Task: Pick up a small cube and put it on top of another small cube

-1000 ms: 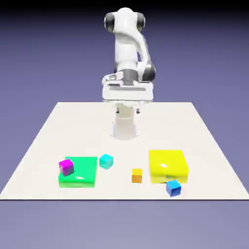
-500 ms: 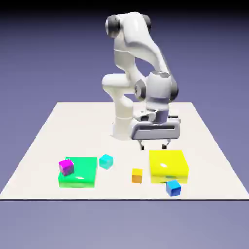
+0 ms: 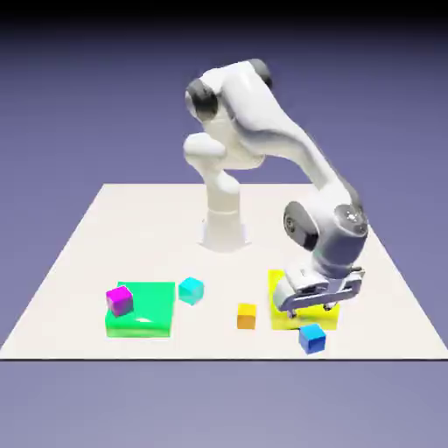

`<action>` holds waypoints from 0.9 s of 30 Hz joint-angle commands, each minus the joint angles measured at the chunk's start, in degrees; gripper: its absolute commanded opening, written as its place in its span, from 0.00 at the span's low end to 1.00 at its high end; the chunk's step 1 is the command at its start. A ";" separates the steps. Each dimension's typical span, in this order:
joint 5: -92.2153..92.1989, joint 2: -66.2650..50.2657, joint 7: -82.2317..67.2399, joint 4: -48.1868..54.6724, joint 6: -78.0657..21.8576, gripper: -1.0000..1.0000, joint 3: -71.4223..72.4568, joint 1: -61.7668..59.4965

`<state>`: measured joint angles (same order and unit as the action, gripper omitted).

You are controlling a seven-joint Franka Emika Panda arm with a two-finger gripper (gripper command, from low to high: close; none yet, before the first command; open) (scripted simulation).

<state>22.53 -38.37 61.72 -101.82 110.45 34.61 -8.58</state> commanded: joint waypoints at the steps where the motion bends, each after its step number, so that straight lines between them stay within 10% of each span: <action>1: 0.66 -2.08 0.56 1.73 -1.86 0.50 1.01 -0.27; 9: 6.32 -14.35 4.54 4.12 -1.98 0.50 2.96 -1.54; 10: 6.32 -14.35 4.54 4.12 -1.98 0.00 2.96 -1.54; 27: -19.93 2.10 9.54 -0.85 -5.96 0.00 -21.47 -3.16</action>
<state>2.47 -36.27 71.23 -102.67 104.52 13.14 -11.74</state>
